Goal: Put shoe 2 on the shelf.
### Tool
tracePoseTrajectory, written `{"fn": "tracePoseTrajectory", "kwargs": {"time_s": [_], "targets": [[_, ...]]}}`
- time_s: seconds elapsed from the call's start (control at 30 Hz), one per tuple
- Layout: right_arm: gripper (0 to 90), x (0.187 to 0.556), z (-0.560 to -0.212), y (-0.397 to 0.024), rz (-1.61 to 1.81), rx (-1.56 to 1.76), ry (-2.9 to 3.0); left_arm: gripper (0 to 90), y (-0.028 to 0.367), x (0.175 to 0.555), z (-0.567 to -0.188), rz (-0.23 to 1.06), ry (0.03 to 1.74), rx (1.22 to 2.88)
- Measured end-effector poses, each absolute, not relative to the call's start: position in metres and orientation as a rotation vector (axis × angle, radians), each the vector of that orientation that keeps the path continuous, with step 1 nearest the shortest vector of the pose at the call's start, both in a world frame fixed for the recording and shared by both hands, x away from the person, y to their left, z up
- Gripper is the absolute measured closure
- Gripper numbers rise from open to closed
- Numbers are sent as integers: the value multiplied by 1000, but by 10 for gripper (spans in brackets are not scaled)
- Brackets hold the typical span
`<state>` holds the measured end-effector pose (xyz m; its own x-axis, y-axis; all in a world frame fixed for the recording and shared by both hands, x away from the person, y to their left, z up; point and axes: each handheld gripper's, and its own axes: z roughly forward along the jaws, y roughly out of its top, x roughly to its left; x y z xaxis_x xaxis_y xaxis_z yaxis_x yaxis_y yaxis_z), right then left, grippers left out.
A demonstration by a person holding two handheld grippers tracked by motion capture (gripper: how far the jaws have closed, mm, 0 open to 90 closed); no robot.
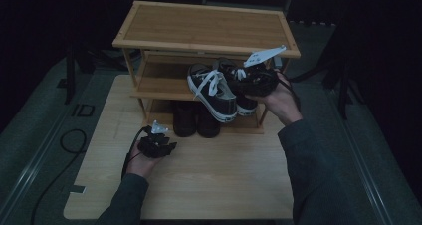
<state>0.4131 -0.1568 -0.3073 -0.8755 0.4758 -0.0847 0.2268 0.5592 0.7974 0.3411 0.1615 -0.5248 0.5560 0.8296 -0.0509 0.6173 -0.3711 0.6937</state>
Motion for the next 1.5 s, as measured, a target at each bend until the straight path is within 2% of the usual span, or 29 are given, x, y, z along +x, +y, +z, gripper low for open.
{"fn": "tracePoseTrajectory", "kwargs": {"time_s": [0.5,0.67,1.2,1.5], "targets": [[900,403,-299,-172,1240,545,2511,669,164,348,-482,421,1103,2094],[900,397,-299,-178,1260,535,2500,654,169,350,-468,459,1105,2084],[900,384,-317,-194,1321,548,2495,623,163,363,-428,497,1074,2071],[900,374,-330,-202,1325,538,2503,634,163,372,-406,547,1029,2094]]}}
